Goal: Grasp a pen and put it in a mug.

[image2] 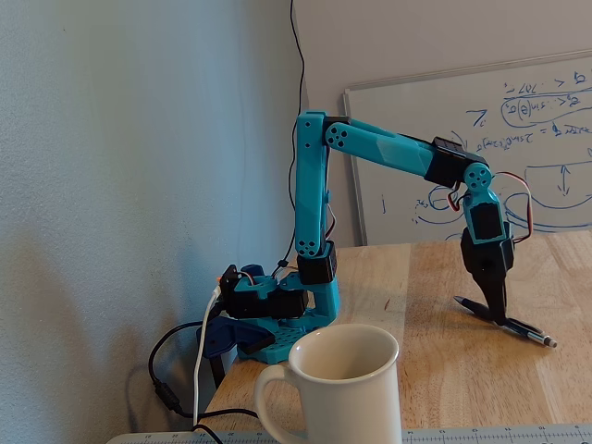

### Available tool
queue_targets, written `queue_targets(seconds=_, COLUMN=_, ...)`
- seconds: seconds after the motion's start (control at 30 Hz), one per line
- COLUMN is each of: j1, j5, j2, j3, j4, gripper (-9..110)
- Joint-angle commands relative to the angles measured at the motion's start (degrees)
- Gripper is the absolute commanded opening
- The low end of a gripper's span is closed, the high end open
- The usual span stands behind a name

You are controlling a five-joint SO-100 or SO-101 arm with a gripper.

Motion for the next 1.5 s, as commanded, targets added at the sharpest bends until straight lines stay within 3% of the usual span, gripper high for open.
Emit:
queue_targets(seconds=0.0, j1=0.4, j5=-0.4, j2=0.1, j3=-1.8, j4=-2.1, gripper=10)
queue_targets(seconds=0.23, j1=0.5, j5=0.3, j2=-3.3, j3=-2.5, j4=-4.7, gripper=10)
queue_targets(seconds=0.43, j1=0.5, j5=-0.4, j2=-3.3, j3=-2.8, j4=-5.1, gripper=-1)
queue_targets(seconds=0.63, j1=0.4, j5=-0.4, j2=0.5, j3=-2.5, j4=-6.9, gripper=4)
queue_targets(seconds=1.27, j1=3.0, j5=-1.3, j2=35.9, j3=20.4, j4=-51.3, gripper=5)
queue_targets(seconds=1.47, j1=8.2, j5=-14.9, j2=45.3, j3=27.7, j4=-62.9, gripper=5)
